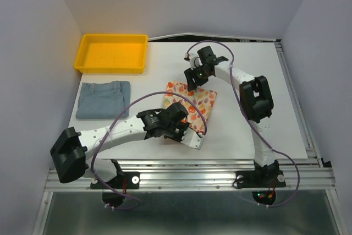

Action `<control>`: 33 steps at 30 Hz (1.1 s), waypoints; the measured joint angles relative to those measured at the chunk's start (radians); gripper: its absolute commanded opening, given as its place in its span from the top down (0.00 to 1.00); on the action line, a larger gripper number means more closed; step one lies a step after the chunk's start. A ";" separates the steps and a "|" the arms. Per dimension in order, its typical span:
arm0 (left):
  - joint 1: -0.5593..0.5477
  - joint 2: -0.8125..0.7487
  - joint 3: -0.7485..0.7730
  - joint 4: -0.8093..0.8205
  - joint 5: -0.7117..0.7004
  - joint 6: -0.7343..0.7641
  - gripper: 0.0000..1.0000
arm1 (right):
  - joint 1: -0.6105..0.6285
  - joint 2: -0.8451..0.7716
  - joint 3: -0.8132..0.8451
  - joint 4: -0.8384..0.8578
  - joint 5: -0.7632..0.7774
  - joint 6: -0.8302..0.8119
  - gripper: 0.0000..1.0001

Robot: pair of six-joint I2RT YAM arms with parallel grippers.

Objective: Fold and stack the skirts
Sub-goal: Fold the skirt

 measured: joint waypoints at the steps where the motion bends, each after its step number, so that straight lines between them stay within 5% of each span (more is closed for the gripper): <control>1: 0.000 0.000 0.010 -0.019 0.005 -0.002 1.00 | 0.000 0.000 -0.004 0.003 -0.011 -0.001 0.48; 9: -0.001 0.014 0.134 -0.171 0.071 -0.006 1.00 | 0.008 -0.026 -0.123 0.049 -0.165 -0.018 0.58; 17: 0.013 0.100 0.293 -0.281 0.102 0.014 1.00 | 0.076 -0.095 -0.257 0.083 -0.246 -0.026 0.59; 33: 0.207 0.418 0.496 -0.331 0.107 0.145 1.00 | 0.130 -0.146 -0.362 0.103 -0.330 -0.014 0.59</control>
